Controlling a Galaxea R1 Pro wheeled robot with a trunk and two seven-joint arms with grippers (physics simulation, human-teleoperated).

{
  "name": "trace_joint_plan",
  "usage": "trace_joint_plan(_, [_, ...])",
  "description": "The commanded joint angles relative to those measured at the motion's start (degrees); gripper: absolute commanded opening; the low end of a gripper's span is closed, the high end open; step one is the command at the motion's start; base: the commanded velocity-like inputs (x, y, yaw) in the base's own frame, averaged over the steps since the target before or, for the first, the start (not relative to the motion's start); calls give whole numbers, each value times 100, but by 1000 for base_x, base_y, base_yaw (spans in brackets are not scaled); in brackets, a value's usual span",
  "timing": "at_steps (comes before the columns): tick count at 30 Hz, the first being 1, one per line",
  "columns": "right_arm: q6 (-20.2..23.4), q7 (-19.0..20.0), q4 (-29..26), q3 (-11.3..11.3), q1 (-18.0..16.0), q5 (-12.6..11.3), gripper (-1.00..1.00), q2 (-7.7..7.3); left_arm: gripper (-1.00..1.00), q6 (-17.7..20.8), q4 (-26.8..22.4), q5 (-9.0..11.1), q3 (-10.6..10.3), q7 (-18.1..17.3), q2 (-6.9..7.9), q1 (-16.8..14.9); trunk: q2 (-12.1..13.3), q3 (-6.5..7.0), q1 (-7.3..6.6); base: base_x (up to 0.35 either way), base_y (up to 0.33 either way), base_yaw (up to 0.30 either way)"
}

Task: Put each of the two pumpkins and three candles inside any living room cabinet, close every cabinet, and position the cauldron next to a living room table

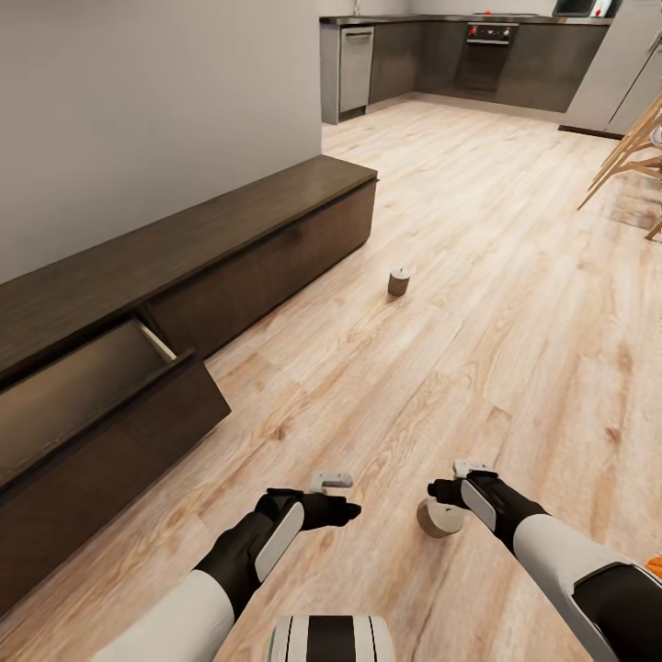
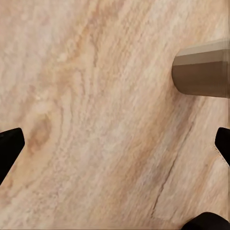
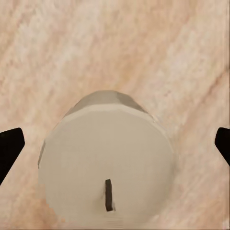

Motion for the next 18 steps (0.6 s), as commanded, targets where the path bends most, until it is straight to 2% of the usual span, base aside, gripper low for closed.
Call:
trace_joint_plan(1, [30, -41, -19, 43, 2, -60, 100, -7, 100, 23, 11, 20, -5, 12, 0, -3, -2, -4, -1, 0, -255, 0])
trace_joint_plan(6, [42, -38, -19, 45, 2, -60, 100, -7, 100, 23, 76, 16, -5, 12, 0, -3, -2, -4, -1, 0, -238, 0])
trace_joint_plan(13, [45, -33, -18, 45, 2, -60, 100, -2, 100, 23, 82, 15, -5, 12, 0, -3, -2, -4, -1, 0, -25, 0])
trace_joint_plan(16, [48, -32, -14, 52, 2, -55, 100, 125, 100, 23, 83, 15, -5, 12, 0, -3, -2, -4, -1, 0, -3, 0])
trace_joint_plan(18, [51, -1, -13, 52, 2, -58, 100, 160, 100, 23, 82, 15, -5, 12, 0, -3, -2, -4, -1, 0, -1, 0])
